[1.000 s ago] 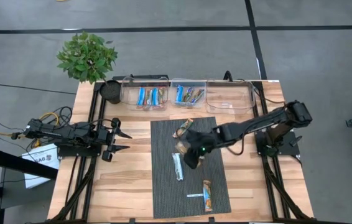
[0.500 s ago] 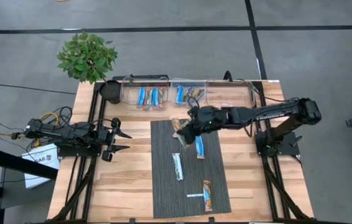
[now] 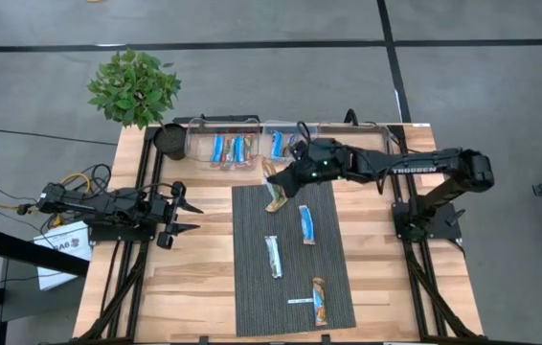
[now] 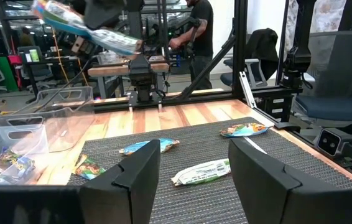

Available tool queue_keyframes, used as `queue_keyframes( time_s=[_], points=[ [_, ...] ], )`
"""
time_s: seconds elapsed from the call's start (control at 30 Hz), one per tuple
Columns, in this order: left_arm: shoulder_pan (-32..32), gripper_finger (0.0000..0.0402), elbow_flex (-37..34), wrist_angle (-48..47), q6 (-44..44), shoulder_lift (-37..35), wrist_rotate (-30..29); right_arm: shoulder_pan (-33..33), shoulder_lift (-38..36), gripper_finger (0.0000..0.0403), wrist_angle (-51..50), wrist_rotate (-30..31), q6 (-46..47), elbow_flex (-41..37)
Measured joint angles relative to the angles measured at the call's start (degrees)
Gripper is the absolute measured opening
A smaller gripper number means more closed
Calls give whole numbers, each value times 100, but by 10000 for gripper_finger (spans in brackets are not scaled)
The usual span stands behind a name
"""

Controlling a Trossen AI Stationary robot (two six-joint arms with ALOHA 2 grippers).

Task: Pick and place Granola Bars by type
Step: Put the orange granola bar into the right transparent bin

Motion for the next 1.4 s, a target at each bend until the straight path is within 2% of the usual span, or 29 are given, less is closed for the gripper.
queue_keyframes(
  time_s=[0.23, 0.33, 0.73, 1.07, 1.17, 1.4],
  points=[
    [0, 184, -1, 0, 0, 0, -1, -372, -171, 54, -595, -23, -408, -4],
    [0, 184, 0, 0, 0, 0, -2, -557, -368, 54, -1066, 301, -653, -4],
    [0, 184, 0, 2, 0, 0, -2, -1327, -1181, 54, -2743, 1497, -700, -4],
    [0, 184, -1, 0, 0, 0, -1, -1645, -1840, 54, -4282, 2594, -699, -4],
    [0, 184, 0, 0, 0, 0, -2, -1688, -1993, 54, -4670, 2785, -699, -4],
    [0, 184, 0, 0, 0, 0, -2, -1798, -2146, 54, -5066, 2819, -697, 0]
  ],
)
